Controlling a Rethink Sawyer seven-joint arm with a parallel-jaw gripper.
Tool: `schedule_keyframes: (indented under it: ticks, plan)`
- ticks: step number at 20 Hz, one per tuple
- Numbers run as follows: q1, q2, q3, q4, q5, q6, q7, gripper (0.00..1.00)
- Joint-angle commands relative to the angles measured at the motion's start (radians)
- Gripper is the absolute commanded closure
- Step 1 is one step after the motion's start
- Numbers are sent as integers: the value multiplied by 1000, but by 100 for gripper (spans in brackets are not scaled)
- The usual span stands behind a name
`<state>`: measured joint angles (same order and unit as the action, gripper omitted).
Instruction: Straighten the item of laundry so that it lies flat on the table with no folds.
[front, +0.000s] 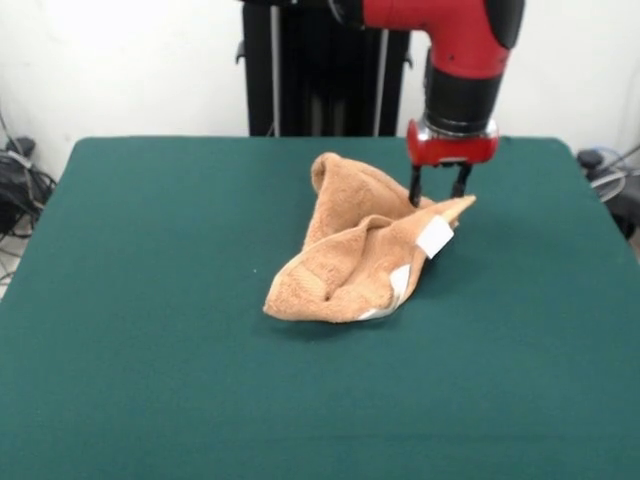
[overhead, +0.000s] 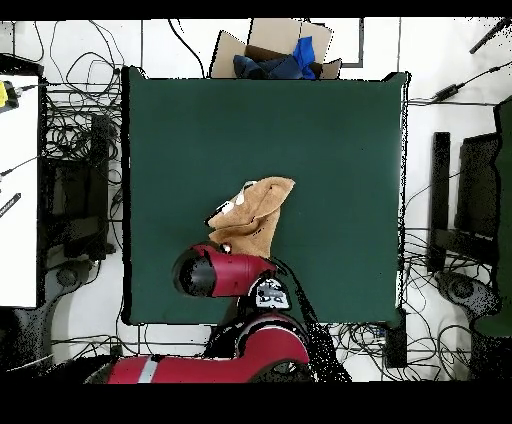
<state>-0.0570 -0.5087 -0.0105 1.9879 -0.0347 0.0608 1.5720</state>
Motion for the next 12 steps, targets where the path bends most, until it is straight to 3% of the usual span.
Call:
schedule_keyframes:
  ticks: [1, 12]
  plan:
    - [-65, 60, 36, -175, -68, 27, 29, 0]
    - [-117, 277, 20, -412, -157, 24, -1, 0]
